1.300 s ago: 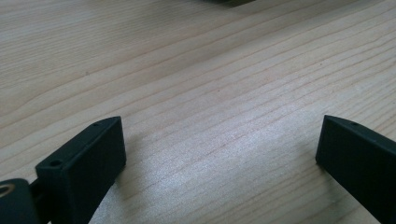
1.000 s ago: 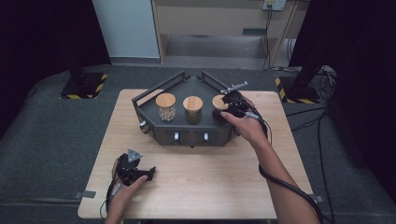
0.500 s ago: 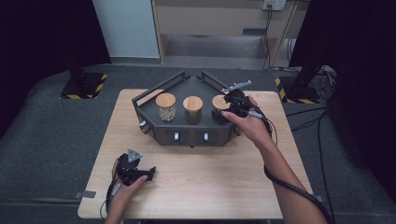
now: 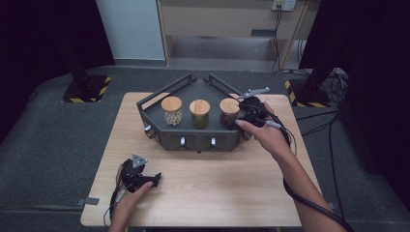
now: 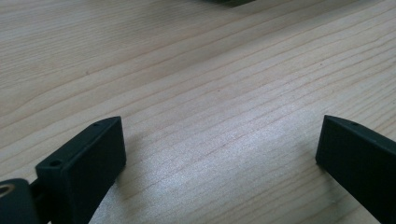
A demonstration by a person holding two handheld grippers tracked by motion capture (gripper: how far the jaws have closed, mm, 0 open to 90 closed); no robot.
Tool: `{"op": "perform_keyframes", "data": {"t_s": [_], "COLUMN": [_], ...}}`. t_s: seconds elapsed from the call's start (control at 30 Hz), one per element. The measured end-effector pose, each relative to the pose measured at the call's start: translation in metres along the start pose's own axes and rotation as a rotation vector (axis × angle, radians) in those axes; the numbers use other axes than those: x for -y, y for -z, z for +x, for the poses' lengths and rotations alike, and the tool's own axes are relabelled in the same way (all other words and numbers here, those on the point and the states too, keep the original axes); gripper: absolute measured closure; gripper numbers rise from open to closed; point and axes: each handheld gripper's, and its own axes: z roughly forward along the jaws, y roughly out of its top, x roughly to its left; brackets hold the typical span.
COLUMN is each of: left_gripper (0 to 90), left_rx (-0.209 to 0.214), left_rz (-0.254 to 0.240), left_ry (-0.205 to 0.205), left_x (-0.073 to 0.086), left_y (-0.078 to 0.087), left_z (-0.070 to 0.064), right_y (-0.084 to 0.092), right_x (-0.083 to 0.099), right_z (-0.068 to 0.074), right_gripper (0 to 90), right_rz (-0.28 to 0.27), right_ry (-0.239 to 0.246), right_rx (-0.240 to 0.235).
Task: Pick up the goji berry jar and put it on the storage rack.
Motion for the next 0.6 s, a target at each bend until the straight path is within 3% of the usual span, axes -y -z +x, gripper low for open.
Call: {"op": "perform_keyframes", "data": {"t_s": [0.6], "left_gripper": [0.2], "left_rx": [0.0], "left_rz": [0.0], "left_ry": [0.0], "left_x": [0.0], "left_y": [0.0], "left_z": [0.0], "right_y": [0.017], "right_x": [0.037], "right_z": [0.006], "right_gripper": [4.4], "right_rz": [0.013], "right_ry": [0.003], "right_rx": [0.024]}}
